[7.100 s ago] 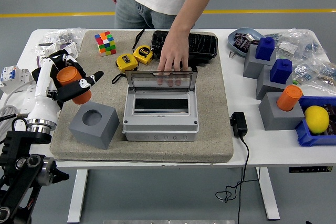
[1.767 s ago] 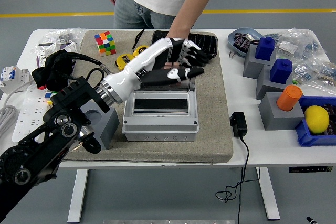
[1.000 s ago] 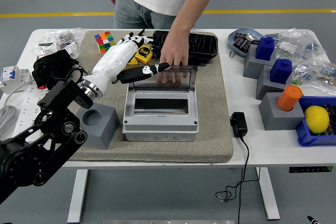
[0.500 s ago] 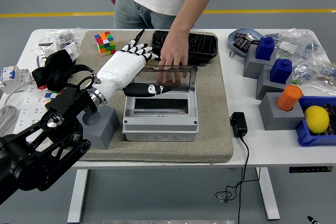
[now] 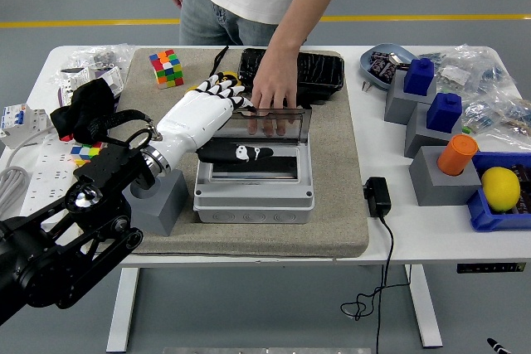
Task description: Fetch the battery,place it into the box,close the lid of the box
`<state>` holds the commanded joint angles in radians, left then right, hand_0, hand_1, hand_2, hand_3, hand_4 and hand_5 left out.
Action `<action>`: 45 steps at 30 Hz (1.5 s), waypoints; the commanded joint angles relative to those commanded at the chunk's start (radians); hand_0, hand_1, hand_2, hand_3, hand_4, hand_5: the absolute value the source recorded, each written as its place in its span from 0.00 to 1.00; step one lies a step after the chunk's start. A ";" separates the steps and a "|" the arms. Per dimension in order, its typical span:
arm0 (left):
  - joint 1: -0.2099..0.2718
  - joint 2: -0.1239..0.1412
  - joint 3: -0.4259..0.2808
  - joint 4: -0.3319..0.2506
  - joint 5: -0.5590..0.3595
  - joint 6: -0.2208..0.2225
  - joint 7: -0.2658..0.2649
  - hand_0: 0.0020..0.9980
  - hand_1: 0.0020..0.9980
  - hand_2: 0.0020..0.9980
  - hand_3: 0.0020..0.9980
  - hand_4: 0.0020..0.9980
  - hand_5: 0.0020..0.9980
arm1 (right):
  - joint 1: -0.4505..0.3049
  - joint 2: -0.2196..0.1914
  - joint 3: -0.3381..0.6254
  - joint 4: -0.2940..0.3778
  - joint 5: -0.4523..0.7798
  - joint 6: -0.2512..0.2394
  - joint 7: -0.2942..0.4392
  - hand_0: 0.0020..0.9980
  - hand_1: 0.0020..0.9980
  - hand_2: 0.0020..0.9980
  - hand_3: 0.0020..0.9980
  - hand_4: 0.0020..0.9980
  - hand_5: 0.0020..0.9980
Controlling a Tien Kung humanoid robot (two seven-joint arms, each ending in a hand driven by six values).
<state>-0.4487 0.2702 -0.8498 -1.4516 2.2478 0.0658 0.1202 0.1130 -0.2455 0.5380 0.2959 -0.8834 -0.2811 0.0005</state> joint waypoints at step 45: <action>0.112 0.003 -0.073 -0.175 -0.216 0.028 -0.068 1.00 0.96 0.81 0.72 1.00 1.00 | -0.004 0.002 0.004 -0.004 -0.004 0.003 -0.002 0.81 0.78 0.76 0.78 1.00 1.00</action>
<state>-0.3371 0.2728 -0.9224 -1.6265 2.0315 0.0938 0.0519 0.1086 -0.2439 0.5423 0.2923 -0.8872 -0.2782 -0.0011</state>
